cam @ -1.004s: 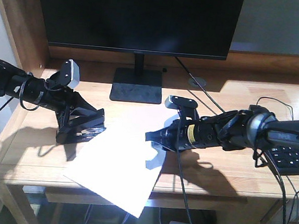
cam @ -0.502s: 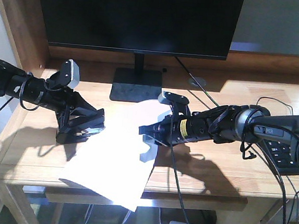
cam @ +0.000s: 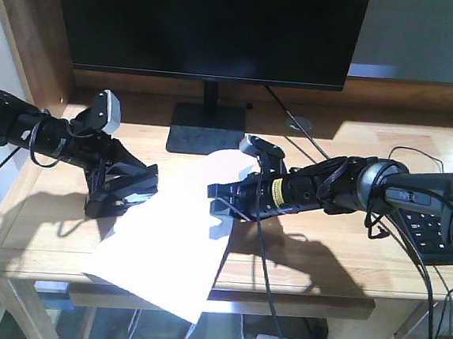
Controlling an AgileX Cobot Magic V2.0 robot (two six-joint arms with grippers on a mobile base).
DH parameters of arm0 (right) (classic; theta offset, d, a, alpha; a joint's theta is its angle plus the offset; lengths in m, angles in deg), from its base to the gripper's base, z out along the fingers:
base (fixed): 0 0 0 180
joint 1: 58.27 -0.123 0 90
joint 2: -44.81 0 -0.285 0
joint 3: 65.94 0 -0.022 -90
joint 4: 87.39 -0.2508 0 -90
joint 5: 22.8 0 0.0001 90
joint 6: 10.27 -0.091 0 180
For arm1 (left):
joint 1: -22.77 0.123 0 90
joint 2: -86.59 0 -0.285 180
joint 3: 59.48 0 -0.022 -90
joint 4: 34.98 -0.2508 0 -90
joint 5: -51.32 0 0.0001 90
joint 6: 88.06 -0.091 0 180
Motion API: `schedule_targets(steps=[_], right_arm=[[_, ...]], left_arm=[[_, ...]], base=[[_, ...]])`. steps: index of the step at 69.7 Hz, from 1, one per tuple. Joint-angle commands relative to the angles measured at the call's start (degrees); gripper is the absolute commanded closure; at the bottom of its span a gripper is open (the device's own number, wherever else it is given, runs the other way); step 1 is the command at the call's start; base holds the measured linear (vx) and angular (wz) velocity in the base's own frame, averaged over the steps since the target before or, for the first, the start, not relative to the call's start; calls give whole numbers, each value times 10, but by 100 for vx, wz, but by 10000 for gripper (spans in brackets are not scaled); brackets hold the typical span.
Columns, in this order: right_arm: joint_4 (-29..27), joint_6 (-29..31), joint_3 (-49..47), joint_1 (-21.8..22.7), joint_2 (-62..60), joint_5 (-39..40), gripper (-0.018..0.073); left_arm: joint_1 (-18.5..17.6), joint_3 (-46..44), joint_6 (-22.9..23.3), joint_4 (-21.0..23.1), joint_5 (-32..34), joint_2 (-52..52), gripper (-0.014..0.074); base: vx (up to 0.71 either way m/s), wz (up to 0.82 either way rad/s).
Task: Grab stapler and paper to desk for stapling
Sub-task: 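Slide the paper with the right gripper toward the left gripper, then flatten the paper on the desk with the right gripper and release it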
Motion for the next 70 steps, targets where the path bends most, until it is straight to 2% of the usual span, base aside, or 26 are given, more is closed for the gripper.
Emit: schedule_targets(steps=[1, 21, 47, 70], right_arm=[[10, 1, -16, 4, -32, 10, 551], [10, 1, -16, 4, -27, -73, 548], [8, 1, -16, 4, 21, -38, 539], [1, 1, -19, 4, 21, -87, 529]], left_arm=[[-1, -16, 6, 32, -17, 38, 603], [-1, -16, 6, 32, -17, 38, 603], [-1, -16, 6, 32, -17, 38, 603], [-1, -16, 6, 32, -17, 38, 603]], base=[[0, 0], [0, 0], [0, 0], [0, 0]])
